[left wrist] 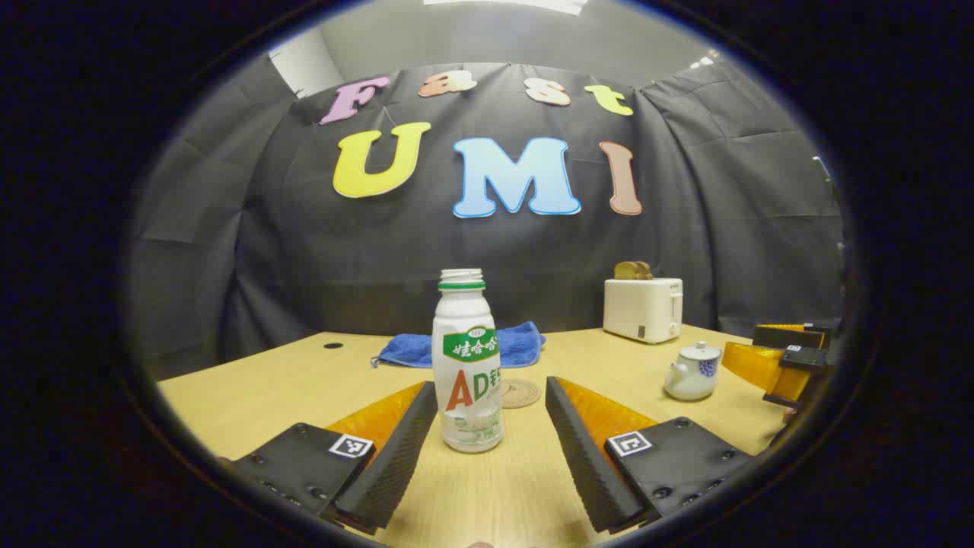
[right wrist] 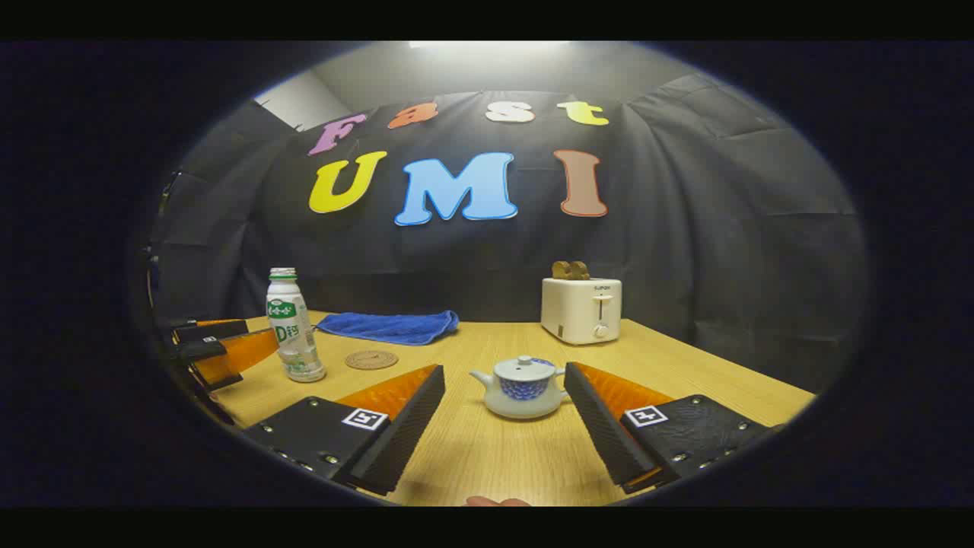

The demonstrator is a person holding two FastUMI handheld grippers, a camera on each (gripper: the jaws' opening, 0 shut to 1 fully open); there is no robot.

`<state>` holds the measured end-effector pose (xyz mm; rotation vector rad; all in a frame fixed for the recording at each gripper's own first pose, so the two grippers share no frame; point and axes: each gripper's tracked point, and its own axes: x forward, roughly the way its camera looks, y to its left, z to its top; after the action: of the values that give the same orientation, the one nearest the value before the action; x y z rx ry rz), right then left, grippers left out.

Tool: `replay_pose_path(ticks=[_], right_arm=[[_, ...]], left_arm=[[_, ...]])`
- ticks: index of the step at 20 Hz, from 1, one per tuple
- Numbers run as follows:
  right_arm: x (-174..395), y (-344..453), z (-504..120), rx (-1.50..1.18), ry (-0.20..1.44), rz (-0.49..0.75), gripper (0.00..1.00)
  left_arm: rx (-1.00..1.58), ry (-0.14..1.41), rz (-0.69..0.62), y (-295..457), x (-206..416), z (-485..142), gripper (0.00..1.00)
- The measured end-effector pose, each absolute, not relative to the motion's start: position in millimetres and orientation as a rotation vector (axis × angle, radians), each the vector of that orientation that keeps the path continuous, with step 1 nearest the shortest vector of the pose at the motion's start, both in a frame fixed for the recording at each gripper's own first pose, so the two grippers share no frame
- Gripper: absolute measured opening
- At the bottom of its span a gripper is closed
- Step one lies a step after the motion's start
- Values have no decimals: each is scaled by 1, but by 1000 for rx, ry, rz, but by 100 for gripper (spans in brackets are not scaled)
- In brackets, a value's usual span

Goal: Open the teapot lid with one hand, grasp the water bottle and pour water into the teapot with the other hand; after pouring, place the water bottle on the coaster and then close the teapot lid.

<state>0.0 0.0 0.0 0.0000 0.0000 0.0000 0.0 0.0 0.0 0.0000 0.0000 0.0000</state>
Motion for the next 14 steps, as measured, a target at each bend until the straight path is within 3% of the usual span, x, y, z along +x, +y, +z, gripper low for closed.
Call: replay_pose_path(ticks=[13,14], right_arm=[[6,-6,1,2,-1,-54,98],[7,-6,0,2,0,-54,97]], left_arm=[[0,-3,17,1,6,1,96],[0,-3,17,1,6,1,99]])
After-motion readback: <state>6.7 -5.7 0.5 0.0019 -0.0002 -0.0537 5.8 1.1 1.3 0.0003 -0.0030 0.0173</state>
